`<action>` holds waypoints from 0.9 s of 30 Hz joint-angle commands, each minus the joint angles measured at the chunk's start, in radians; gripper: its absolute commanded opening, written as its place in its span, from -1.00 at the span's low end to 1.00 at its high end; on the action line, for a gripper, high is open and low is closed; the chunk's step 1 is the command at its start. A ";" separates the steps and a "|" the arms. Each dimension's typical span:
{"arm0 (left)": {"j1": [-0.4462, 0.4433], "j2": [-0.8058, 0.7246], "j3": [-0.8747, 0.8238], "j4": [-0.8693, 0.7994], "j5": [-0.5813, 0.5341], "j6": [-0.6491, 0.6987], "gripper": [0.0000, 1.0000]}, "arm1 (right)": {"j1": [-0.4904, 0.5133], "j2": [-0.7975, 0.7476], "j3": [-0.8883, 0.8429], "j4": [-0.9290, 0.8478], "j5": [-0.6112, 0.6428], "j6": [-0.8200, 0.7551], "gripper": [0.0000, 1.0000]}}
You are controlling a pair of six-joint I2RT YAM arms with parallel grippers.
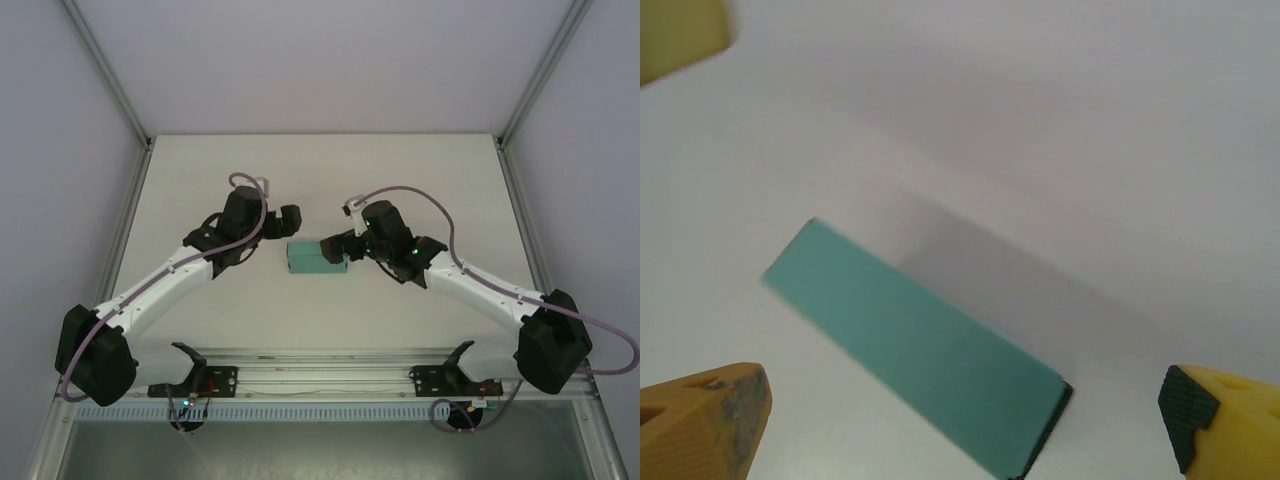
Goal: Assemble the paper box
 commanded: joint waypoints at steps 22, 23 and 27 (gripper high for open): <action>0.207 0.018 0.057 -0.108 -0.004 0.064 1.00 | 0.043 0.550 0.594 -0.677 0.013 -0.923 0.99; 0.209 0.015 0.053 -0.106 0.000 0.067 1.00 | 0.050 0.570 0.602 -0.682 0.031 -0.924 0.98; 0.215 0.007 0.044 -0.099 0.030 0.076 1.00 | 0.072 0.636 0.633 -0.696 0.070 -0.914 0.90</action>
